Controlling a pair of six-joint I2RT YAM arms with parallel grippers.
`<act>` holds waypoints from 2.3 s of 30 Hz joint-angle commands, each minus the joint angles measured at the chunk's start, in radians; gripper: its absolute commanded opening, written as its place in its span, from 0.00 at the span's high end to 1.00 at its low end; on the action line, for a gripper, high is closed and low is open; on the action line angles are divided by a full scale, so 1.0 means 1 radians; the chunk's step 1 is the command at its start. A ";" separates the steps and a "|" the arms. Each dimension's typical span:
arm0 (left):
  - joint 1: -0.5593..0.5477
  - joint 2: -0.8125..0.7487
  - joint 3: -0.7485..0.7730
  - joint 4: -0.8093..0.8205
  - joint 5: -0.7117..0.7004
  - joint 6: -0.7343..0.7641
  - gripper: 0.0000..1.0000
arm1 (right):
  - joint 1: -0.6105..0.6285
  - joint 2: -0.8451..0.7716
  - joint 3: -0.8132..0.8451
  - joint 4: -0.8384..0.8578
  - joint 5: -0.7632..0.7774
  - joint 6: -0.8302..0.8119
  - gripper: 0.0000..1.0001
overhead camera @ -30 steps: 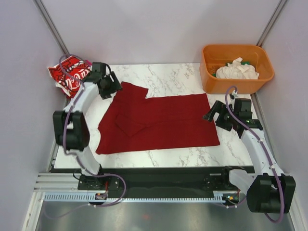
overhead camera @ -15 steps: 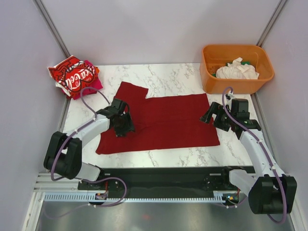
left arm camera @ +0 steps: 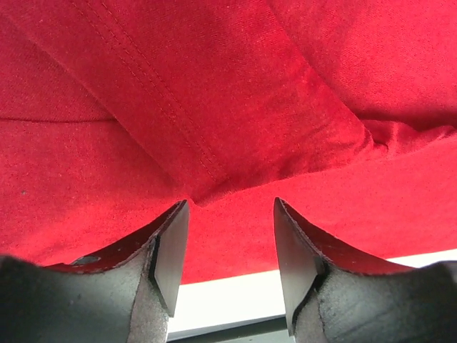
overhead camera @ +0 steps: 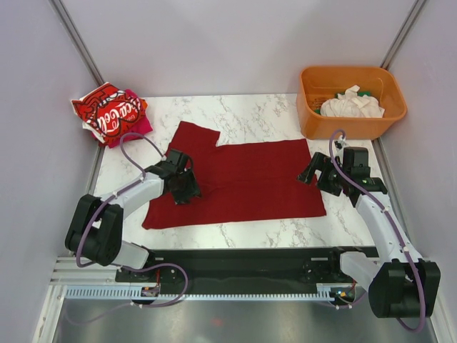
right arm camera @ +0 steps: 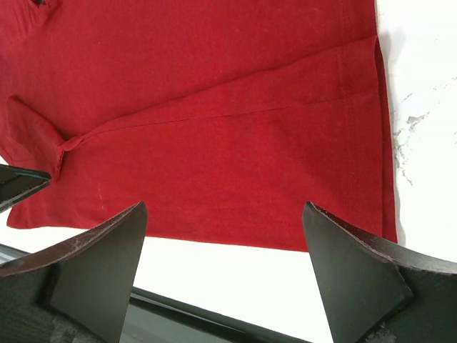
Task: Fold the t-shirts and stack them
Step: Fold the tshirt
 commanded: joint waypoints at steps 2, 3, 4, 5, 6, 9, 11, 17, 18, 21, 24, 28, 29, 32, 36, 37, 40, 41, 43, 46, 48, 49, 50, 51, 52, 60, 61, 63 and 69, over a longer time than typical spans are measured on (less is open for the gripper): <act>-0.003 0.018 -0.012 0.055 -0.026 -0.037 0.44 | 0.003 -0.006 0.006 0.005 0.016 -0.021 0.02; -0.004 0.022 -0.013 0.060 -0.028 -0.037 0.45 | 0.003 -0.006 0.006 0.005 0.015 -0.019 0.02; -0.003 0.025 -0.013 0.062 -0.028 -0.037 0.46 | 0.003 -0.008 0.006 0.006 0.016 -0.021 0.02; -0.003 0.031 -0.013 0.063 -0.031 -0.037 0.47 | 0.003 -0.006 0.006 0.005 0.016 -0.021 0.02; -0.003 0.035 -0.015 0.066 -0.032 -0.037 0.48 | 0.003 -0.006 0.007 0.005 0.016 -0.022 0.02; -0.003 0.039 -0.016 0.071 -0.040 -0.035 0.50 | 0.003 -0.006 0.006 0.003 0.021 -0.024 0.02; -0.003 0.044 -0.016 0.071 -0.041 -0.032 0.53 | 0.003 -0.005 0.006 0.003 0.022 -0.024 0.02; -0.003 0.055 -0.015 0.077 -0.044 -0.028 0.64 | 0.030 -0.005 0.006 0.002 0.029 -0.024 0.02; -0.003 0.056 -0.016 0.080 -0.046 -0.026 0.67 | 0.030 -0.008 0.006 0.002 0.029 -0.025 0.02; -0.003 0.055 -0.019 0.081 -0.040 -0.026 0.79 | 0.030 -0.006 0.004 0.002 0.033 -0.025 0.02; -0.004 0.041 -0.016 0.078 -0.032 -0.023 0.92 | 0.030 -0.008 0.004 0.000 0.035 -0.025 0.02; -0.004 0.012 -0.006 0.077 -0.032 -0.014 0.98 | 0.032 -0.009 0.004 0.000 0.038 -0.027 0.02; -0.004 0.004 -0.003 0.078 -0.031 -0.011 0.98 | 0.032 -0.009 0.004 0.000 0.039 -0.025 0.02; -0.003 0.007 0.037 0.063 -0.031 0.006 0.98 | 0.032 -0.009 0.006 0.000 0.039 -0.027 0.02; -0.004 0.031 0.109 0.025 -0.050 0.049 0.98 | 0.034 -0.009 0.009 0.002 0.042 -0.027 0.02; -0.003 0.044 0.129 0.017 -0.052 0.058 0.98 | 0.034 -0.008 0.009 0.000 0.042 -0.028 0.02; -0.003 0.099 0.217 -0.007 -0.089 0.098 0.98 | 0.032 -0.003 0.010 0.000 0.045 -0.028 0.02; -0.003 0.119 0.265 -0.014 -0.098 0.109 0.98 | 0.035 -0.005 0.010 0.002 0.045 -0.030 0.02; -0.004 0.192 0.322 -0.033 -0.107 0.141 0.98 | 0.032 0.000 0.012 0.003 0.044 -0.028 0.02; -0.003 0.307 0.439 -0.053 -0.107 0.172 0.98 | 0.032 0.003 0.013 0.006 0.044 -0.028 0.02; -0.004 0.356 0.526 -0.060 -0.104 0.178 0.97 | 0.032 0.001 0.013 0.005 0.045 -0.028 0.02; -0.003 0.408 0.581 -0.060 -0.104 0.178 0.97 | 0.033 0.000 0.012 0.006 0.044 -0.030 0.02; -0.001 0.432 0.606 -0.088 -0.133 0.199 0.93 | 0.034 -0.002 0.009 0.006 0.045 -0.030 0.02; 0.000 0.459 0.631 -0.096 -0.142 0.207 0.82 | 0.035 -0.002 0.009 0.005 0.045 -0.028 0.02; 0.002 0.481 0.654 -0.104 -0.149 0.209 0.70 | 0.035 -0.003 0.007 0.005 0.045 -0.030 0.02; 0.043 0.582 0.865 -0.147 -0.221 0.281 0.19 | 0.043 -0.017 -0.004 0.005 0.050 -0.033 0.02; 0.052 0.591 0.895 -0.156 -0.224 0.299 0.19 | 0.044 -0.014 -0.004 0.005 0.050 -0.033 0.02; 0.091 0.633 0.996 -0.164 -0.227 0.348 0.20 | 0.046 -0.012 -0.002 0.005 0.052 -0.033 0.02; 0.215 0.803 1.295 -0.207 -0.109 0.413 0.20 | 0.047 -0.009 -0.002 0.005 0.058 -0.037 0.02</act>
